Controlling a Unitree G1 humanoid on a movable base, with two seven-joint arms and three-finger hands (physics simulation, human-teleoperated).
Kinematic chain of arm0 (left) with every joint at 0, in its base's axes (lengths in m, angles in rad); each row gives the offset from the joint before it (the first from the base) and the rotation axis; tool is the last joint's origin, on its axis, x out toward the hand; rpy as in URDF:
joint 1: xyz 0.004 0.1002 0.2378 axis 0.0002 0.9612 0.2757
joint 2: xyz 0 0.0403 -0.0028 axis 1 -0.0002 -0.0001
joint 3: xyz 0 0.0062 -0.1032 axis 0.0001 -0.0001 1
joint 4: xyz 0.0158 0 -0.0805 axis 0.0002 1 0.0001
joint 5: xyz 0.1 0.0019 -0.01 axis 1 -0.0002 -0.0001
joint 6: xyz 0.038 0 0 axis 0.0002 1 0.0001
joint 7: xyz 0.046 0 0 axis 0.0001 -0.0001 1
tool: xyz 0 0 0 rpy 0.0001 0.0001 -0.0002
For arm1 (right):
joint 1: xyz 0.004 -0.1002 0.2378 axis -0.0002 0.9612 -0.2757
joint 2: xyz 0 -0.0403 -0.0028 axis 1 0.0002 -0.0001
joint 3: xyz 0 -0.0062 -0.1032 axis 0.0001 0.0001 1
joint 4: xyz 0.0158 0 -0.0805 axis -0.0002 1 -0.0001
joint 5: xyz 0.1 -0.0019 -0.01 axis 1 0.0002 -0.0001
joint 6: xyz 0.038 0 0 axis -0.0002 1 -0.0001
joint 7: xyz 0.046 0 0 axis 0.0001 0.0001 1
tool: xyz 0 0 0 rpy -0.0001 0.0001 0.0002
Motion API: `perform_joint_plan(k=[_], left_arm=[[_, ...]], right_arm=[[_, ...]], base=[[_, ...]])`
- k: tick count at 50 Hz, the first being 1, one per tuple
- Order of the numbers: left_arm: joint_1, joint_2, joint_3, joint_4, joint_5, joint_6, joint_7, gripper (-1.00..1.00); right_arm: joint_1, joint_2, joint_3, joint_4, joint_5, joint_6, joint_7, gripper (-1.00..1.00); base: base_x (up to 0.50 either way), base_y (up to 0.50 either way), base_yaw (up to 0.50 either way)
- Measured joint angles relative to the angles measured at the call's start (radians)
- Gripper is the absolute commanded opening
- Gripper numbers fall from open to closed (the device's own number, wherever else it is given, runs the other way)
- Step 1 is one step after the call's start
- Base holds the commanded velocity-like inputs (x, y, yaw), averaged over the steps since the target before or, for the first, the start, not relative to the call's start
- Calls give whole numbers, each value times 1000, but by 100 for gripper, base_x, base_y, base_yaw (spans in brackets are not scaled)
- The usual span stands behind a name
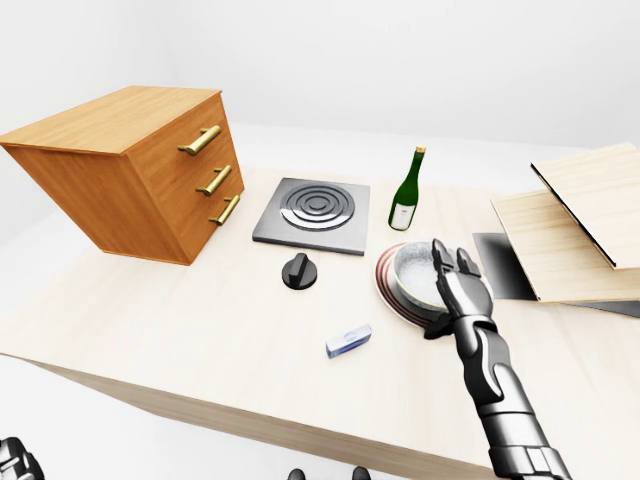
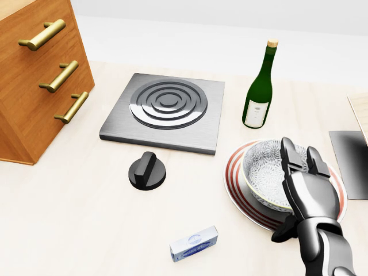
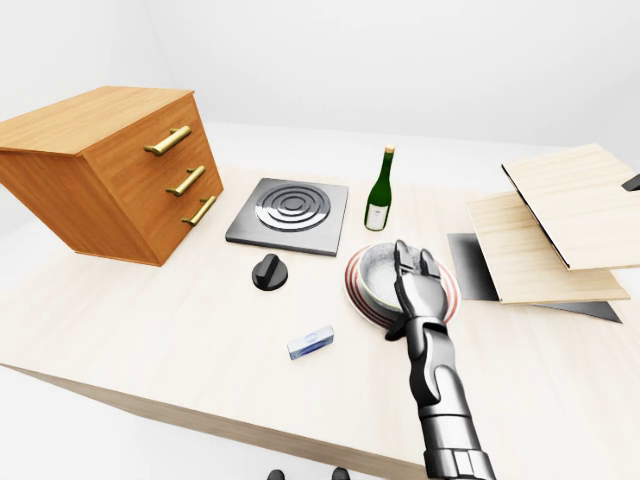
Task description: Pick up the akita bowl and put it on the plate.
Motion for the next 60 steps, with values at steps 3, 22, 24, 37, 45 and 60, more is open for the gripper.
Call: perform_joint_plan(k=[3,22,24,37,45,60], left_arm=[[-1,-3,-2,1,5,0,0,100],[-5,-15,-8,5,20,0,0,100],[-6,-15,-8,5,21,0,0,100],[-4,-13,-4,6,18,0,0,100],[0,-14,-2,4,18,0,0,100],[3,-15,0,0,16,0,0,100]], right_arm=[[3,1,1,-4,-3,0,8,100],[9,6,0,-31,-16,0,35,100],[10,6,0,-43,-21,0,43,100],[15,27,-23,-107,25,0,73,100],[12,48,-43,-209,205,0,100,100],[4,84,-63,-355,529,0,181,100]], base=[[0,0,0],[0,0,0],[0,0,0],[0,0,0],[0,0,0],[0,0,0]])
